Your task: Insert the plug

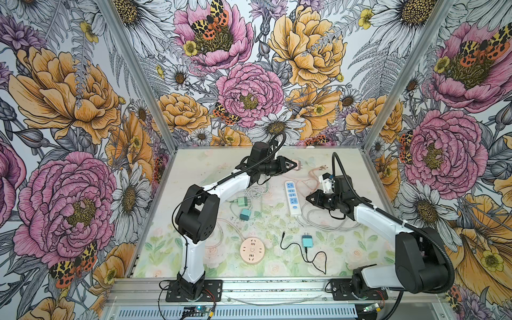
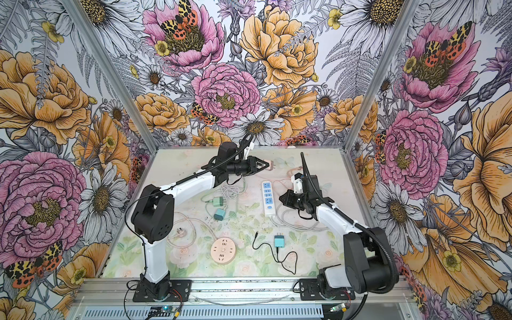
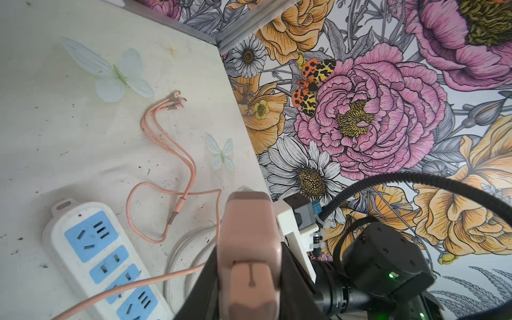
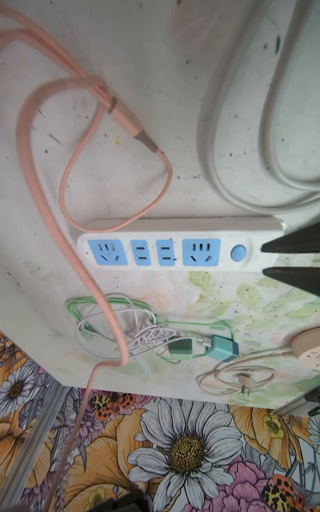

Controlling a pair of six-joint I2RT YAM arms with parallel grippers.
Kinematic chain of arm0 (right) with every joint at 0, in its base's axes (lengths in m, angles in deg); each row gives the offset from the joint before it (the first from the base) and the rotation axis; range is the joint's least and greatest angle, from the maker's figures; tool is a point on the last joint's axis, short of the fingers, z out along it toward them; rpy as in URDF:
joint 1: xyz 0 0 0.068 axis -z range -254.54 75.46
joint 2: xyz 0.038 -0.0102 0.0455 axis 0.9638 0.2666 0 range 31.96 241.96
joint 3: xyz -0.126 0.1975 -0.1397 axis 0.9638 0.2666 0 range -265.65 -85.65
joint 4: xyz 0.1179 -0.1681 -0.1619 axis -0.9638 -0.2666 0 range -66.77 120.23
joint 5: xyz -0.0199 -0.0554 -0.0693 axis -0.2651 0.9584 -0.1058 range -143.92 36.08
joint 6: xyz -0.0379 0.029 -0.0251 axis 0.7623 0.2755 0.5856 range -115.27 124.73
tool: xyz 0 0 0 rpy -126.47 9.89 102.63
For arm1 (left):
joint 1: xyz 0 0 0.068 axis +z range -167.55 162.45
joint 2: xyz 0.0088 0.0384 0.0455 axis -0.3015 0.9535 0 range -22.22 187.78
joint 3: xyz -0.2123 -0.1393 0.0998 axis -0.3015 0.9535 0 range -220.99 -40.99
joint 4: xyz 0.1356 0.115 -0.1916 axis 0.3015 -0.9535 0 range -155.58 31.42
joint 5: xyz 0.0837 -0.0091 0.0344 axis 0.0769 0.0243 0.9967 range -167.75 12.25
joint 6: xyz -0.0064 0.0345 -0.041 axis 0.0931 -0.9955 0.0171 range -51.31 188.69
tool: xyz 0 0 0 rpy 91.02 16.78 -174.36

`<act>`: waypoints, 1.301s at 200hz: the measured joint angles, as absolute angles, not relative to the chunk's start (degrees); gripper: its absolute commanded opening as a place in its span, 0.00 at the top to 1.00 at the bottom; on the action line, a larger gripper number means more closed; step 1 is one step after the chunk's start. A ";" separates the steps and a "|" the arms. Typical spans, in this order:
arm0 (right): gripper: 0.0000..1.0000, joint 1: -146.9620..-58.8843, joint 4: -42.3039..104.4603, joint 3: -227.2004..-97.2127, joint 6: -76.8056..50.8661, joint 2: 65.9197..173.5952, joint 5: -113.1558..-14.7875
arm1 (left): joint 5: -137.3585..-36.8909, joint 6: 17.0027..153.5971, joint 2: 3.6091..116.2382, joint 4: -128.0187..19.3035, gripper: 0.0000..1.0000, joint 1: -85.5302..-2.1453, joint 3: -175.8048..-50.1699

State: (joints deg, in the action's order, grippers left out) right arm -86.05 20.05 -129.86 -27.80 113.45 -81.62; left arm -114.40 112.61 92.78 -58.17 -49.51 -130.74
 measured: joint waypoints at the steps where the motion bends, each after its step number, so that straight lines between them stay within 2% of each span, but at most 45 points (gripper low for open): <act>1: 0.85 -86.14 20.03 -130.14 -27.61 113.73 -81.29 | -114.40 112.61 92.87 -58.22 0.90 -49.49 -130.83; 42: 0.80 -86.97 22.89 -137.23 -26.67 122.19 -73.25 | -114.40 112.88 96.65 -58.74 0.90 -48.73 -133.80; 82: 0.79 -87.10 28.60 -143.35 -28.13 132.05 -69.97 | -114.68 115.26 96.74 -56.27 0.90 -47.33 -133.80; 191: 0.77 -91.25 34.15 -158.95 -30.12 148.84 -69.36 | -118.29 120.96 101.06 -45.47 0.91 -43.81 -133.65; 260: 0.78 -92.65 30.41 -161.97 -29.33 152.68 -69.36 | -119.42 122.87 101.11 -40.38 0.91 -42.85 -131.35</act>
State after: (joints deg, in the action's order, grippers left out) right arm -92.65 30.41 -161.97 -29.33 152.68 -69.36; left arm -119.42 122.87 101.11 -40.38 -42.85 -131.35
